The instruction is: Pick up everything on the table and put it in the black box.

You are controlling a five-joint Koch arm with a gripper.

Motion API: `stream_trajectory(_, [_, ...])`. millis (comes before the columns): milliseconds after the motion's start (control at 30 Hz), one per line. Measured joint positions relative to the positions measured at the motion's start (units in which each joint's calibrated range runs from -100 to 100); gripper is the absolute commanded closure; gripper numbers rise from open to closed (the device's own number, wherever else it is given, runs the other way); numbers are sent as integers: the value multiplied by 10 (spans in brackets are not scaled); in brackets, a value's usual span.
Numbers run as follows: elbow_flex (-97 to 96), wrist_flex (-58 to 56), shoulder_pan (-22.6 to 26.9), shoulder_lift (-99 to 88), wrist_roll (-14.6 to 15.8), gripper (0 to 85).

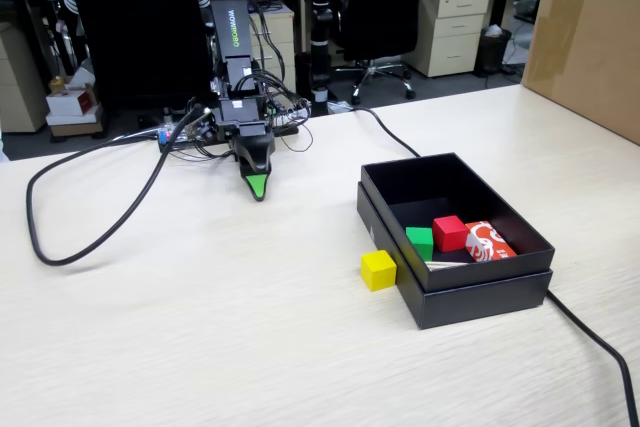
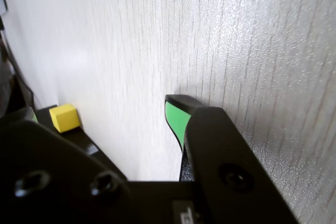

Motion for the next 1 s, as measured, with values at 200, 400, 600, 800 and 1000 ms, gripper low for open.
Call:
stream_trajectory(200, [73,-107,9,3,-1,379])
stream_trajectory(400, [204,-253,7,58,1,379])
stream_trajectory(600, [394,-383,10,180,1,379])
stream_trajectory(800, [576,-465,28,289,5,379])
stream_trajectory(1000, [707,-509,41,397,21,379])
